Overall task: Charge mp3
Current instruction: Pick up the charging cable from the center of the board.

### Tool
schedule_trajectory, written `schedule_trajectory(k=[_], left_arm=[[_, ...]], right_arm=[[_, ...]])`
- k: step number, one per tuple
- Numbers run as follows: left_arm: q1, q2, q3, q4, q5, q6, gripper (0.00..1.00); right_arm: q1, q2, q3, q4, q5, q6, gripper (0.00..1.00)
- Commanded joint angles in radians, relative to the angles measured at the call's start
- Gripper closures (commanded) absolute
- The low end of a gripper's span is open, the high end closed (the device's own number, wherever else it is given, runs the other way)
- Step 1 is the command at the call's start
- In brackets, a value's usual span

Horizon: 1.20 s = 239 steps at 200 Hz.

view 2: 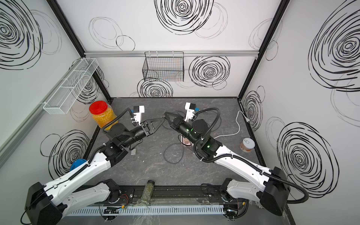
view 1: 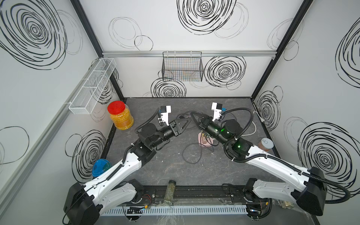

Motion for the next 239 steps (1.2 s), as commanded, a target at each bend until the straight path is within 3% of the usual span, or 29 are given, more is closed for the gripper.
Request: schedule_trajectory(k=[1,79,126,135,159,167,239], left_arm=[[0.011,-0.003,0.011,0.086,0.018,-0.018,0.67],[0.032,-0.022,-0.005,0.089,0.006,-0.024,0.76],[0.038,-0.033,-0.006,0.081,-0.003,-0.018,0.87],[0.038,-0.035,-0.007,0.072,-0.012,-0.015,0.89],[0.036,-0.04,-0.022,0.086,-0.034,-0.024,0.9],[0.033,-0.038,-0.024,0.09,-0.039,-0.028,0.9],[-0.018,-0.019,-0.03,0.092,-0.128,-0.035,0.9]], right_arm=[[-0.007,-0.015,0.039,-0.009,-0.026,-0.015,1.0],[-0.009,-0.03,0.045,-0.063,-0.03,-0.025,1.0],[-0.009,-0.023,0.045,-0.072,-0.042,-0.013,1.0],[-0.009,-0.023,0.047,-0.074,-0.045,-0.013,0.96],[-0.009,-0.016,0.053,-0.086,-0.058,-0.008,0.65],[-0.01,-0.013,0.053,-0.084,-0.063,-0.006,0.6],[-0.001,0.006,0.025,-0.007,-0.059,-0.012,0.72]])
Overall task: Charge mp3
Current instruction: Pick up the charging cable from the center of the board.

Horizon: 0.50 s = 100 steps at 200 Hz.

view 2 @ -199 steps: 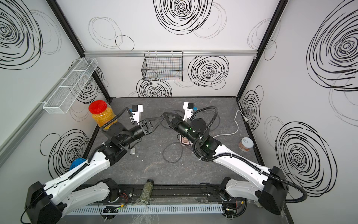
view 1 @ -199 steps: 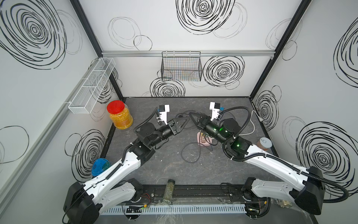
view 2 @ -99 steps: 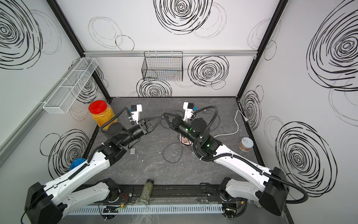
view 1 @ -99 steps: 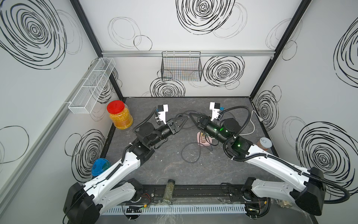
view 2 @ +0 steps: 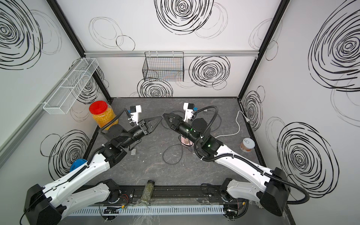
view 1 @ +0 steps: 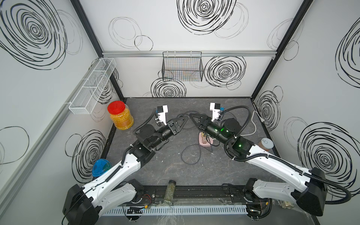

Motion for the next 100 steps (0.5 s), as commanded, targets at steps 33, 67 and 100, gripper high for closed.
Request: schedule_trajectory(k=[33,67,100], left_arm=[[-0.039,0.013,-0.011,0.094,-0.076,-0.017,0.9],[-0.065,0.024,-0.012,0.1,-0.119,-0.025,0.89],[-0.11,0.025,-0.037,0.144,-0.212,-0.049,0.89]], right_arm=[[0.027,-0.006,-0.027,0.09,0.068,-0.04,0.8],[0.048,-0.017,-0.034,0.097,0.113,-0.079,0.85],[0.08,-0.016,-0.036,0.1,0.16,-0.114,0.86]])
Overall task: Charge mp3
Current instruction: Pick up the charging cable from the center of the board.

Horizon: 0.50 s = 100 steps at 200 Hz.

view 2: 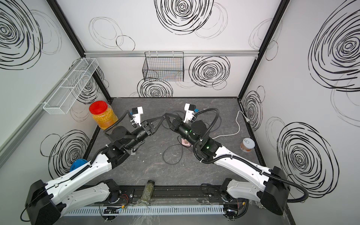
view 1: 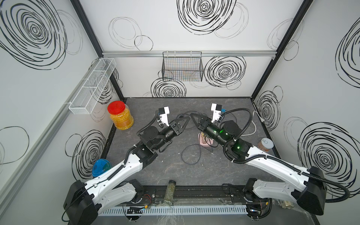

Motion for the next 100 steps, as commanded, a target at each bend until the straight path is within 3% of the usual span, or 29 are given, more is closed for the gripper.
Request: schedule_trajectory(k=[1,40,69,83,100], left_arm=[[-0.035,0.001,-0.019,0.1,-0.081,-0.022,0.89],[-0.071,0.029,0.001,0.108,-0.11,-0.029,0.86],[-0.066,0.06,0.049,0.028,-0.067,-0.017,0.43],[-0.041,0.033,0.063,-0.066,-0.057,0.028,0.42],[-0.007,-0.027,0.1,-0.331,-0.12,0.123,0.41]], right_arm=[[0.034,-0.018,-0.004,0.033,0.034,-0.049,0.87],[0.045,-0.017,-0.003,0.02,0.055,-0.074,1.0],[0.037,-0.027,0.008,-0.023,0.057,-0.111,1.0],[0.013,-0.047,0.013,-0.079,0.065,-0.141,1.0],[-0.053,-0.07,-0.005,-0.12,0.043,-0.138,1.0]])
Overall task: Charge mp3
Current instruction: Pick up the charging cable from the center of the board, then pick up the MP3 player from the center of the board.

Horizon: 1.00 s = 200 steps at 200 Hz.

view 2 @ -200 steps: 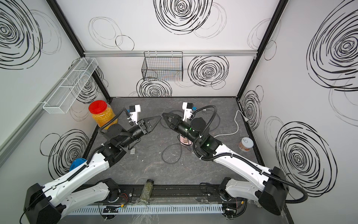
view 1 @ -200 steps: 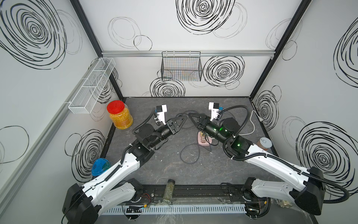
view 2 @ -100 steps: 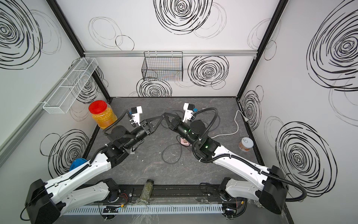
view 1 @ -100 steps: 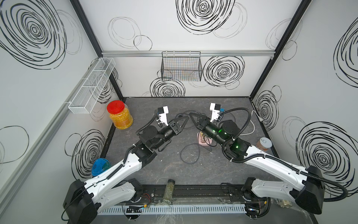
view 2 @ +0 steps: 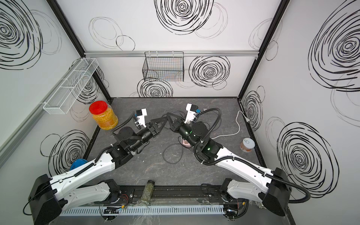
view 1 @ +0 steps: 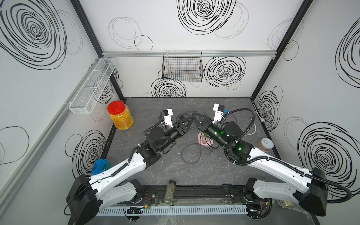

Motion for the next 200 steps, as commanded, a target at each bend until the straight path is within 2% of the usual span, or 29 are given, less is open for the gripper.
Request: schedule_trajectory(k=[1,20,43,67,88,116,141,173,200], left_arm=[[0.038,-0.07,0.078,-0.26,-0.032,0.121,0.41],[0.058,-0.134,0.126,-0.535,-0.147,0.262,0.4],[0.091,-0.155,0.188,-0.841,-0.261,0.359,0.39],[0.153,-0.106,0.213,-1.111,-0.284,0.416,0.37],[0.175,-0.034,0.15,-1.263,-0.369,0.396,0.37],[0.243,0.032,0.009,-1.249,-0.366,0.369,0.36],[0.312,0.09,-0.066,-1.18,-0.353,0.401,0.36],[0.412,0.152,-0.085,-1.151,-0.347,0.457,0.37],[0.441,0.206,-0.068,-1.101,-0.32,0.497,0.37]], right_arm=[[-0.062,-0.04,-0.007,-0.07,-0.041,-0.035,1.0],[-0.167,-0.045,-0.031,-0.094,-0.117,-0.005,1.0],[-0.266,-0.013,-0.032,-0.131,-0.185,0.006,1.0],[-0.333,0.066,-0.008,-0.16,-0.234,0.006,1.0],[-0.373,0.156,0.025,-0.175,-0.294,0.013,1.0],[-0.421,0.265,0.06,-0.142,-0.422,0.042,1.0],[-0.448,0.333,0.072,-0.084,-0.504,0.064,1.0],[-0.463,0.382,0.075,-0.038,-0.567,0.075,1.0],[-0.476,0.401,0.065,-0.013,-0.588,0.084,1.0]])
